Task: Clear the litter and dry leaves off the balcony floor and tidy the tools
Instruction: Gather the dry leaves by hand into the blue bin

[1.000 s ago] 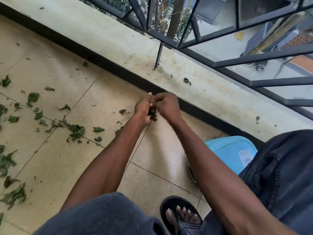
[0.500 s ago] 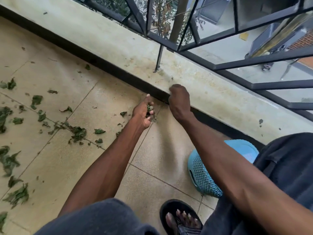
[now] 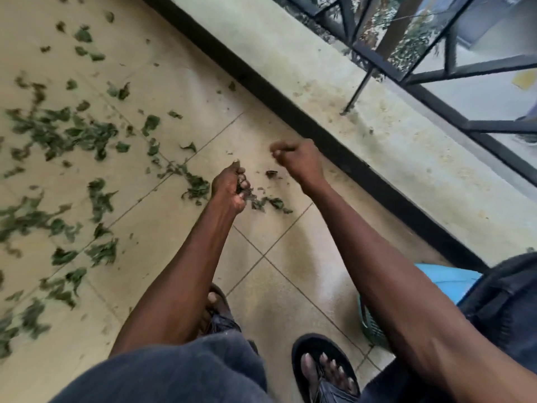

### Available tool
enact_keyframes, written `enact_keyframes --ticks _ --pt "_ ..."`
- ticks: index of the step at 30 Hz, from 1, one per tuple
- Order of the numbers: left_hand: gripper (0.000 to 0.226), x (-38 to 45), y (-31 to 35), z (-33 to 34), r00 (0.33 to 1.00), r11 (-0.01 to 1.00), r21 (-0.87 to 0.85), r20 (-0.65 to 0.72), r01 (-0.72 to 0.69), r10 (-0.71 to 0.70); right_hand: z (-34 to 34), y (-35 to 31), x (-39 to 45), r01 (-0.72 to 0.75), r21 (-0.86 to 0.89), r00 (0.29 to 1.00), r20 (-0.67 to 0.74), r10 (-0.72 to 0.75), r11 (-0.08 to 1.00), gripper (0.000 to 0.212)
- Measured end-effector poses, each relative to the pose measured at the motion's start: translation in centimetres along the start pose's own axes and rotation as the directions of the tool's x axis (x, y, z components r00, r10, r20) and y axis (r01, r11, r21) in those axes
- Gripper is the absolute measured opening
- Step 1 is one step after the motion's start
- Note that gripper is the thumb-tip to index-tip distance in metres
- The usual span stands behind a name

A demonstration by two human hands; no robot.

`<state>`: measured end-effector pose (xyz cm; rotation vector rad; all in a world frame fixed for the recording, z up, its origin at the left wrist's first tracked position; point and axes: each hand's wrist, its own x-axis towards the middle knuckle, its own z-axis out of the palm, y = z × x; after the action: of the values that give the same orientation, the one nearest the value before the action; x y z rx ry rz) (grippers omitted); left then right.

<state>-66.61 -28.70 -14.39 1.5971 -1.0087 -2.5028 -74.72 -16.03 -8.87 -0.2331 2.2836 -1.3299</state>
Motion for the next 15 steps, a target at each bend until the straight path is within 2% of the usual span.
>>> enact_keyframes --ticks 1,2,4,5,7,9,11,13,15 --pt "0.032 -0.1 0.4 -0.6 1.000 0.999 -0.035 -0.002 -0.010 0.010 0.1 0.7 0.5 0.000 -0.102 0.999 -0.032 -0.003 0.995 0.029" --pt "0.032 -0.3 0.8 -1.1 1.000 0.998 -0.057 -0.004 -0.019 0.019 0.5 1.5 0.7 0.003 -0.213 1.000 0.027 0.003 0.977 0.037" --pt "0.033 -0.5 1.0 -2.0 1.000 0.997 -0.076 0.008 -0.025 0.026 1.8 3.5 0.7 0.071 -0.394 0.966 0.255 0.035 0.916 0.061" --pt "0.033 -0.6 1.1 -2.4 0.999 0.996 -0.082 0.011 -0.030 0.031 2.5 4.4 0.4 0.160 -0.476 0.937 0.348 0.018 0.865 0.071" --pt "0.033 -1.1 1.2 -2.9 0.999 0.995 -0.092 0.004 -0.037 0.038 3.8 6.2 -0.3 0.406 -0.610 0.866 0.495 -0.073 0.681 0.079" --pt "0.032 -1.4 1.1 -3.6 0.999 0.994 -0.098 -0.006 -0.041 0.040 4.5 7.6 -1.3 0.614 -0.615 0.759 0.632 -0.156 0.495 0.073" --pt "0.032 -1.6 0.9 -4.2 0.999 0.994 -0.108 -0.004 -0.034 0.034 4.4 8.7 -2.4 0.734 -0.552 0.655 0.730 -0.196 0.395 0.058" --pt "0.033 -1.5 0.4 -4.7 1.000 0.993 -0.112 0.000 -0.021 0.021 3.6 9.4 -3.1 0.819 -0.475 0.568 0.754 -0.330 0.323 0.042" --pt "0.032 -1.5 0.0 -5.0 1.000 0.993 -0.113 0.011 -0.013 0.015 2.3 10.1 -3.0 0.827 -0.467 0.561 0.710 -0.425 0.312 0.040"
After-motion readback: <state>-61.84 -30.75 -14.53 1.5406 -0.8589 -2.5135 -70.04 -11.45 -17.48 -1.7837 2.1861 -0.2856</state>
